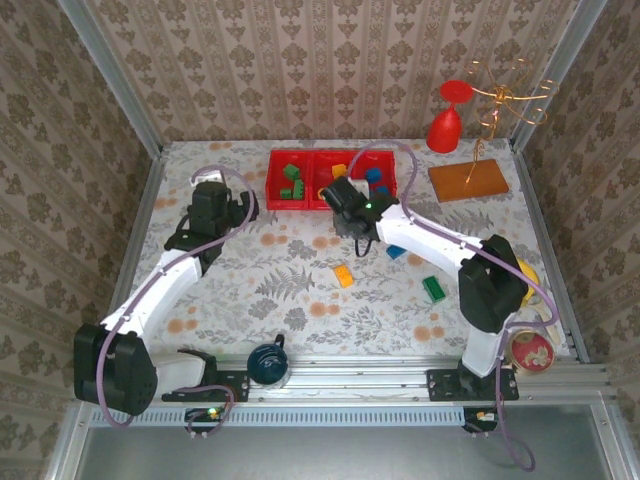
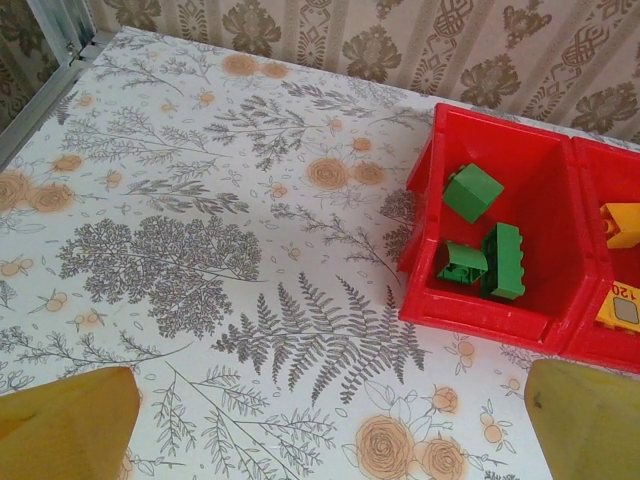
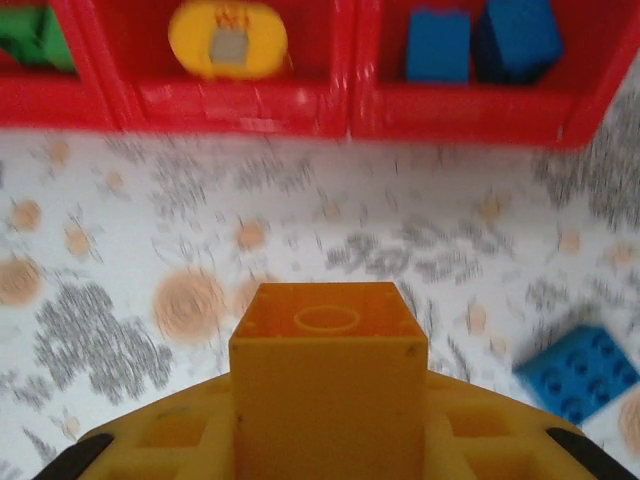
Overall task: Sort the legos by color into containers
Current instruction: Pick up the lego from the center of the table, then place the lego in the container.
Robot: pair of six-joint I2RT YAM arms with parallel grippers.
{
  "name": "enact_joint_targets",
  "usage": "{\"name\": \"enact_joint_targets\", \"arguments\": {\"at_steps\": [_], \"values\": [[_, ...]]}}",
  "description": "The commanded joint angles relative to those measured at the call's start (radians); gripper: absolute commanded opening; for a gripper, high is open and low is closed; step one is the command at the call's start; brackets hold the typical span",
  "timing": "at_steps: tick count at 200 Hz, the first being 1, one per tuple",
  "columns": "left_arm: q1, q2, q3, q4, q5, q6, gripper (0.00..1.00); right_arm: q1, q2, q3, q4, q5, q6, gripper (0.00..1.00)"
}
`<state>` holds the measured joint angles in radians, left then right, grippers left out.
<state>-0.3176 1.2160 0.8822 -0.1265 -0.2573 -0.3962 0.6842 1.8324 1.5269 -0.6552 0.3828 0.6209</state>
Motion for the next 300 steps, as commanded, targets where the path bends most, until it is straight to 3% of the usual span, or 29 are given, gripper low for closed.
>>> {"name": "enact_joint_targets", "arguments": {"at_steps": [1, 47, 157, 232, 300], "values": [[0.013, -0.028, -0.017, -0.003, 0.028, -0.028, 1.00, -0.023, 0.074, 0.100, -0.001, 0.047, -0.115, 0.25], [0.024, -0.023, -0.026, -0.002, 0.049, -0.037, 1.00, -0.062, 0.220, 0.279, 0.069, 0.035, -0.222, 0.25], [0.030, -0.004, -0.022, -0.004, 0.076, -0.044, 1.00, -0.154, 0.570, 0.667, 0.058, -0.059, -0.288, 0.29], [0.031, 0.016, -0.015, 0.001, 0.084, -0.050, 1.00, -0.175, 0.628, 0.708, 0.037, -0.070, -0.312, 0.32], [0.031, 0.021, -0.014, 0.002, 0.089, -0.058, 1.00, -0.176, 0.566, 0.613, 0.060, -0.031, -0.306, 0.32]]}}
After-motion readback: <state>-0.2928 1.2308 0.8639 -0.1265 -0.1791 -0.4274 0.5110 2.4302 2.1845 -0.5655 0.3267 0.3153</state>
